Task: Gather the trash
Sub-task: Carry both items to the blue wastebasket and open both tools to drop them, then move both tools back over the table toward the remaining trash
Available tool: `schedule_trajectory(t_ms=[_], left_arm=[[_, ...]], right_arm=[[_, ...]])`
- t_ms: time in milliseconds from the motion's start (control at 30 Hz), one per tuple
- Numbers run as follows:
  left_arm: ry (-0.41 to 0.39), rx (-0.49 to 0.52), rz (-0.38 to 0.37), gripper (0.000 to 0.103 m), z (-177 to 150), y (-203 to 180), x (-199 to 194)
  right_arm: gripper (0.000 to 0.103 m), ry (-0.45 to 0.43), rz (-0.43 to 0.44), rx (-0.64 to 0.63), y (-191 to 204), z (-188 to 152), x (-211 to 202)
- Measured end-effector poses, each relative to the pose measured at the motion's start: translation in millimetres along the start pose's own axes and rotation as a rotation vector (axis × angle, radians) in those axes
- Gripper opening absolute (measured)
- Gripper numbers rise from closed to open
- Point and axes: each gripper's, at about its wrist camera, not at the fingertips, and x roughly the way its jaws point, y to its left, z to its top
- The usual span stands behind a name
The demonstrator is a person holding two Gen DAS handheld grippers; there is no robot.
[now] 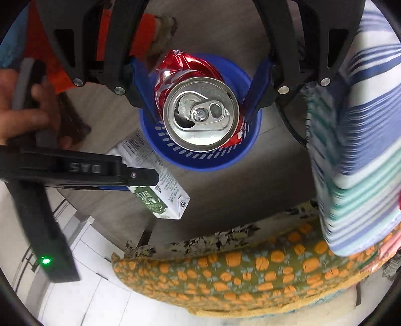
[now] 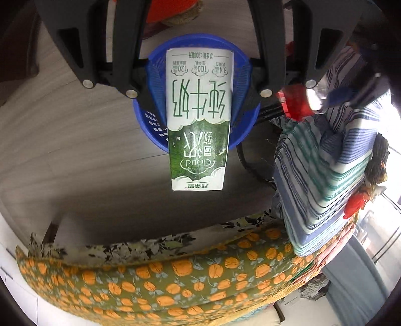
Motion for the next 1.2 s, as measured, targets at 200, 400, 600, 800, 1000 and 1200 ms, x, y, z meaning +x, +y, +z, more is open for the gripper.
schedule_trajectory(t_ms=[200,400,600,800,1000,1200], left_arm=[[-0.024,0.003,0.046,0.095,7,0,35],[-0.095,0.016,0.028,0.098,7,-5,5],[-0.179,0.018,-0.064,0.098,-12,-6,-64],[-0.265,-0.034,-0.027,0.098,-44,25,-138],[-0.285,-0.191,0.145,0.098,-90,104,-188],[-0.234,-0.306,0.339,0.098,-132,195,-214]], right_arm=[[0.079,0.005,0.022,0.032,-13,6,15],[0.082,-0.103,0.021,0.045,-17,13,-10],[0.097,-0.276,0.041,0.038,-1,16,-51],[0.099,-0.391,0.035,-0.001,33,13,-71],[0.098,-0.405,0.047,-0.206,118,-11,-67],[0.098,-0.351,0.141,-0.431,235,-59,-52]])
